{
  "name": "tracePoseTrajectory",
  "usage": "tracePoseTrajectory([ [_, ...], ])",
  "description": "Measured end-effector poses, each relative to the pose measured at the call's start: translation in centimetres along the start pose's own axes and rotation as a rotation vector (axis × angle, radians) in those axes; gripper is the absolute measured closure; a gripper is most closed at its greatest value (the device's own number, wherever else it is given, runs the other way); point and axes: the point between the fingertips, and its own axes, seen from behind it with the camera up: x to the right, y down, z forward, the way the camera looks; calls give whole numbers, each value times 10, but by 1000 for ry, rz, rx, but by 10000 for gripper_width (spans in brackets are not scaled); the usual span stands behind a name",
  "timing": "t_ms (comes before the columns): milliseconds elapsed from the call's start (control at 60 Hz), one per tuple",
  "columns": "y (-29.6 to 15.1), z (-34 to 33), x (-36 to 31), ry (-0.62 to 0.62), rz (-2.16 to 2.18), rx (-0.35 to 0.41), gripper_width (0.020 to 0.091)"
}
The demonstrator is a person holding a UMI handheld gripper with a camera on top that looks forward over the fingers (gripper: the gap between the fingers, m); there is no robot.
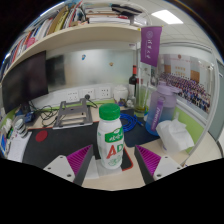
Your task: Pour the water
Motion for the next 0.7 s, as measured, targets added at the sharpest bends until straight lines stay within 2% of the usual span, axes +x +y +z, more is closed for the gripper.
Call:
tracePoseTrajectory([
  [133,-10,29,3,-16,-22,47,250],
  [183,-13,38,2,-26,-30,64,274],
  [283,-15,56,-1,-40,-44,98,378],
  [383,-11,66,-8,-55,-76,123,553],
  [450,-15,66,-11,-56,-85,166,575],
  [567,-21,67,-13,-48,-87,234,664],
  [650,-24,71,-12,-50,-84,254,722],
  [700,-26,74,-11,-48,-75,261,732],
])
